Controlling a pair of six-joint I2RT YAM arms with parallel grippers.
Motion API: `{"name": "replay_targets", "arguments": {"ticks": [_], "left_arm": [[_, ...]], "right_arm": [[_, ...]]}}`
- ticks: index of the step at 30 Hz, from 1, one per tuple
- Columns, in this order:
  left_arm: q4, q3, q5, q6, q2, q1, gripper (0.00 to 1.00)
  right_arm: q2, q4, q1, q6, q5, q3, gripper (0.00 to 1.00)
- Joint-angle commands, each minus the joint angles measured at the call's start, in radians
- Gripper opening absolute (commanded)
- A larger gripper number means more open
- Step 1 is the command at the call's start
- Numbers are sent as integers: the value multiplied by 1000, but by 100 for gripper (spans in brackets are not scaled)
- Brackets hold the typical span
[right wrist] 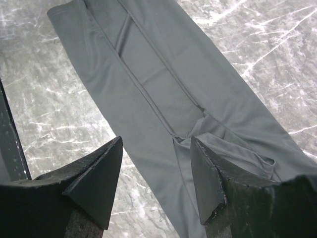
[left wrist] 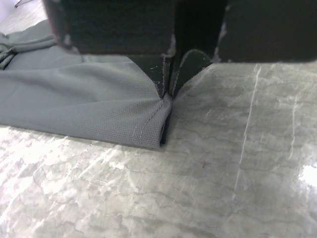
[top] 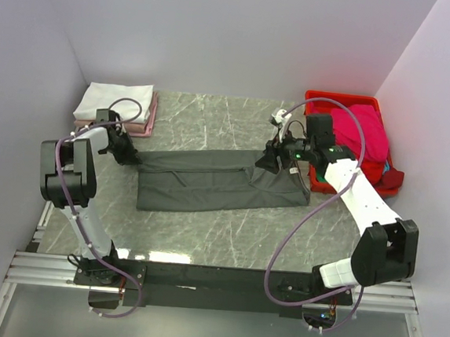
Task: Fold and stack the t-shirts
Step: Fold the tshirt
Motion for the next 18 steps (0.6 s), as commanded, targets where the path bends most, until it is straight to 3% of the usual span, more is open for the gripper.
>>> {"name": "replay_targets", "arguments": {"ticks": [1,7,11,14,17,18], "left_arm": [[-104,-47,-171,-35,23,-4,1],[-206,-249,-168,-251,-181,-1,1],[-275,-410,-122,-311,-379,19,1],[-293,-417,-91,-307,-497,31,1],[-322,-356,-191,-276,-620,37,9],[-316,-339,-218,-262,-650,40,18]], "right_arm": [[-50,6,-2,5,-23,9,64],[-65,-26,-3,-21,10,16,64],[-70,-55,-2,-48,25,24,64],[-84,-73,-4,-68,39,19,64],[-103,-102,-4,-91,59,16,64],[-108,-106,-5,-97,62,10,64]]}}
